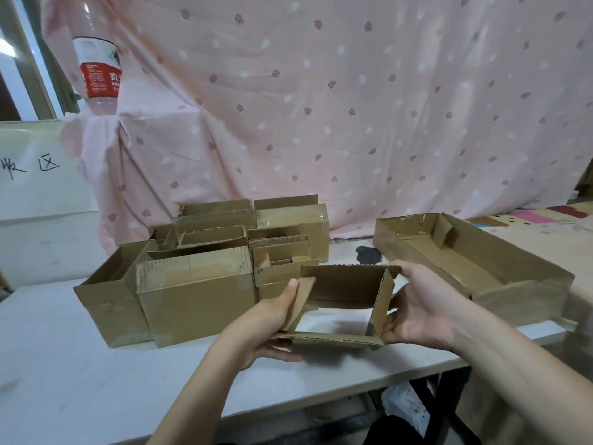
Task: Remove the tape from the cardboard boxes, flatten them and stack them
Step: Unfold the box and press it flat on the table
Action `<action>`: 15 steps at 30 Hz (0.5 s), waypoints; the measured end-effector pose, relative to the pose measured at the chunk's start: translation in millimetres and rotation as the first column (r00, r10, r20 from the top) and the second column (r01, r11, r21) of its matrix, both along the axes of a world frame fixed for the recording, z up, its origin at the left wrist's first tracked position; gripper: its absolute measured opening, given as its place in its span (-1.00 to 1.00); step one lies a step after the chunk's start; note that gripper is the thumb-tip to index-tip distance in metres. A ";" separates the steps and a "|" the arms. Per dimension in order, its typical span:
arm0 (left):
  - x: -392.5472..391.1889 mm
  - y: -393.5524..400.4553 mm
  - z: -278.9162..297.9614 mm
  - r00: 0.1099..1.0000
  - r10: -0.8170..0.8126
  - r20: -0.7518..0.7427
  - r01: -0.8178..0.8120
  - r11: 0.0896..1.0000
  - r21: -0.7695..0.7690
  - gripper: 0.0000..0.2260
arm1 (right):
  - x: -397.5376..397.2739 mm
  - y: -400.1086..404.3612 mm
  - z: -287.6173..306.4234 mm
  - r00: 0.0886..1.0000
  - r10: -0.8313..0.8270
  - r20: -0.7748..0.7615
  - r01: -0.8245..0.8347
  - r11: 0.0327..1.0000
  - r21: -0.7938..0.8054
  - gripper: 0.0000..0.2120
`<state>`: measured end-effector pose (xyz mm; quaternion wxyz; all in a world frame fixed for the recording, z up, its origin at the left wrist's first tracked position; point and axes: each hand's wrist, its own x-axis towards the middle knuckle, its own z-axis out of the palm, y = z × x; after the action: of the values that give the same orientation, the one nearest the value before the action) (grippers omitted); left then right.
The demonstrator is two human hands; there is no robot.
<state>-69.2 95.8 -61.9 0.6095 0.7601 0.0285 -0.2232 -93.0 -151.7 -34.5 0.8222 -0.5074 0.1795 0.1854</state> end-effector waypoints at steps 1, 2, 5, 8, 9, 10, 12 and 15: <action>1.8 1.3 -2.0 0.999 0.008 0.043 -0.009 0.999 0.033 -0.34 | -0.8 -2.7 -1.3 0.999 0.018 -0.032 -0.017 1.000 0.014 -0.68; 2.5 2.6 -2.6 0.996 0.008 0.094 -0.015 0.997 0.070 -0.37 | -0.9 -6.4 -3.3 0.998 0.030 -0.057 -0.029 1.000 0.010 -0.69; -0.9 5.5 -2.6 0.986 -0.020 0.166 -0.008 0.986 0.166 -0.50 | -0.3 -16.8 -13.2 0.993 0.068 -0.095 -0.076 0.993 -0.087 -0.71; -1.7 6.3 -6.8 0.982 -0.055 0.183 0.013 0.975 0.222 -0.58 | 4.4 -21.0 -24.8 0.989 0.064 -0.134 -0.091 0.974 -0.208 -0.81; 0.3 6.6 -9.9 0.979 -0.066 0.191 0.019 0.971 0.236 -0.60 | 5.5 -20.3 -28.7 0.986 0.068 -0.151 -0.104 0.964 -0.243 -0.81; 2.9 6.6 -13.4 0.978 -0.067 0.198 0.019 0.971 0.236 -0.64 | 7.3 -20.1 -32.4 0.986 0.067 -0.155 -0.107 0.957 -0.269 -0.81; 4.7 6.1 -16.8 0.978 -0.046 0.203 0.002 0.978 0.209 -0.70 | 8.7 -17.7 -34.6 0.988 0.072 -0.136 -0.107 0.957 -0.270 -0.79; 3.5 4.4 -17.3 0.992 0.006 0.124 -0.017 0.996 0.087 -0.65 | 9.8 -13.7 -35.4 0.992 0.099 -0.078 -0.114 0.968 -0.224 -0.63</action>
<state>-65.8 100.2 -79.3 0.5773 0.7985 0.0050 -0.1707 -83.1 -165.3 -69.8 0.7409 -0.6009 0.1993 0.2241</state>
